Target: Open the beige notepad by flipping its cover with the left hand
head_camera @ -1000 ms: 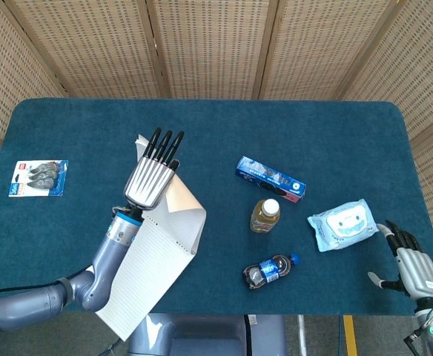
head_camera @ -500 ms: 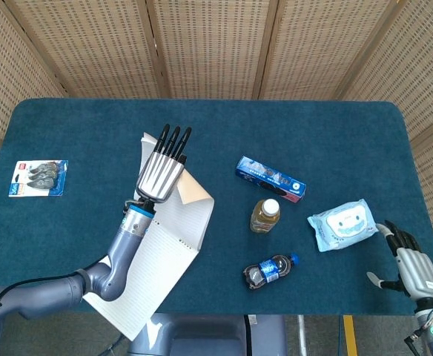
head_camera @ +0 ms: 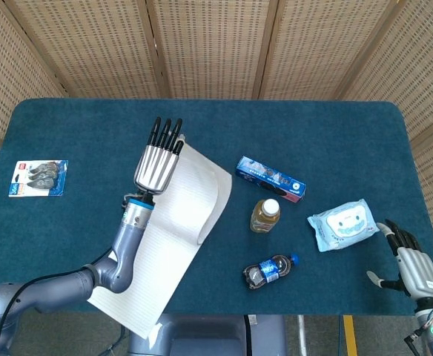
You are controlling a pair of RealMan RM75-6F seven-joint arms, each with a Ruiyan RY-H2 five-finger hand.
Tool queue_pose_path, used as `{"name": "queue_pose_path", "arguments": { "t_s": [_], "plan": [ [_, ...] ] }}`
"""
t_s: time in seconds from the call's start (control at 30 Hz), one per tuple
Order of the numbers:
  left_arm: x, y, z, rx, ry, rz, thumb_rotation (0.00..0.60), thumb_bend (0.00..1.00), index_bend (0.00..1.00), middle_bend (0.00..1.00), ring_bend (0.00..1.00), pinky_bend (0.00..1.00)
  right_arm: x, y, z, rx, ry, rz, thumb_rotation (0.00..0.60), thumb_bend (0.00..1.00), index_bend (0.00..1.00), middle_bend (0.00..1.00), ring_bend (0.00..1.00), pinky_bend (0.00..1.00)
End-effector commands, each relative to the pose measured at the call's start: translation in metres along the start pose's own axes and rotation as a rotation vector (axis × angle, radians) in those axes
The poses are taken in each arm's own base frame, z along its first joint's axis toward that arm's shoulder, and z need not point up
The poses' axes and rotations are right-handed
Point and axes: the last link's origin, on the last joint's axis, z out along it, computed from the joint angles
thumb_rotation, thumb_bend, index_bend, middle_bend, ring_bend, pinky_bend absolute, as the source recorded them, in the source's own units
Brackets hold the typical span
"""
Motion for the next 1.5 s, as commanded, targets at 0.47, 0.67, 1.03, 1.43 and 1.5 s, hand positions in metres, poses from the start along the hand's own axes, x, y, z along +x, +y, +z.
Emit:
{"name": "queue_pose_path", "arguments": {
  "t_s": [0.47, 0.67, 1.03, 1.43, 1.5],
  "plan": [
    [-0.009, -0.002, -0.008, 0.001, -0.021, 0.008, 0.600, 0.38, 0.15, 0.00, 0.00, 0.00, 0.000, 0.001, 0.000, -0.002, -0.003, 0.002, 0.600, 0.26, 0.00, 0.00, 0.00, 0.00],
    [-0.012, -0.003, -0.014, -0.017, -0.023, 0.011, 0.600, 0.38, 0.15, 0.00, 0.00, 0.00, -0.001, 0.000, 0.000, 0.000, -0.004, -0.001, 0.600, 0.26, 0.00, 0.00, 0.00, 0.00],
    [-0.008, -0.010, -0.020, -0.008, -0.026, -0.024, 0.600, 0.37, 0.15, 0.00, 0.00, 0.00, 0.000, 0.001, 0.000, -0.004, -0.009, -0.002, 0.600, 0.26, 0.00, 0.00, 0.00, 0.00],
    [0.002, -0.042, -0.084, -0.021, -0.085, -0.163, 0.600, 0.19, 0.07, 0.00, 0.00, 0.00, -0.001, 0.001, -0.001, -0.006, -0.013, -0.012, 0.600, 0.26, 0.00, 0.00, 0.00, 0.00],
    [0.005, -0.050, -0.102, -0.022, -0.087, -0.194, 0.600, 0.13, 0.06, 0.00, 0.00, 0.00, 0.000, 0.001, -0.001, -0.006, -0.013, -0.017, 0.600, 0.26, 0.00, 0.00, 0.00, 0.00]
  ]
}}
